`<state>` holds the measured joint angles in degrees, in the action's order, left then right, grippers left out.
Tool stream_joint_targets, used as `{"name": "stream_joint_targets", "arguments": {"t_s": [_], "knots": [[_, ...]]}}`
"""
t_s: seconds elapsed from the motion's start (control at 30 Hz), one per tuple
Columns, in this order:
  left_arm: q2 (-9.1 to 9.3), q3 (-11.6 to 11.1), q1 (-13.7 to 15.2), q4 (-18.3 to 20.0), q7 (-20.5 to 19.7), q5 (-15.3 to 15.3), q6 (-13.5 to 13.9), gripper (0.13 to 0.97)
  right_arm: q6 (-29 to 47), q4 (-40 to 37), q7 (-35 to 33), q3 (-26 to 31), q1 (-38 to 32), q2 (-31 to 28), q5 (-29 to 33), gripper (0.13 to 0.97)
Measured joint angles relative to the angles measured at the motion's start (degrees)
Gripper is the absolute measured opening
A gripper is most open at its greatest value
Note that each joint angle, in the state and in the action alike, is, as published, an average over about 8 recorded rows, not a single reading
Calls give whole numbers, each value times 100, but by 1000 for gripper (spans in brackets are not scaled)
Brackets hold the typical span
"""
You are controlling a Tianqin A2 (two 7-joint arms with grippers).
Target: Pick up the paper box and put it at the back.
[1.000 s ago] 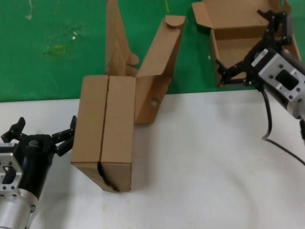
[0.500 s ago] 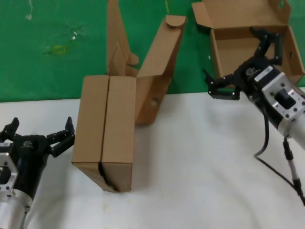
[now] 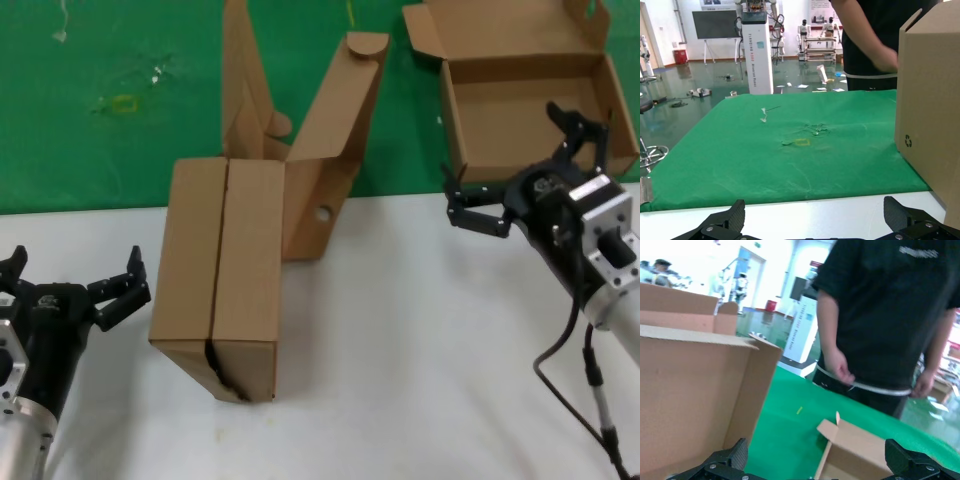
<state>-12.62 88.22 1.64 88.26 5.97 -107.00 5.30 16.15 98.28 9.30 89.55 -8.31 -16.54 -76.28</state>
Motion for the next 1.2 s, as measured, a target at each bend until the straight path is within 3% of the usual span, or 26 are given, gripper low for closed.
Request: {"name": "stream_joint_targets", "arguments": {"t_s": [0.6,1.2], "knots": [[-371,280,-134,277,-485,314,-430,966,-1310,-536,-755,172,674,-53,-2179,966],[-402,304,-145,301,-526,341,-467,966,-1422,-581,-819,187,732,-58,-2364,966]]}}
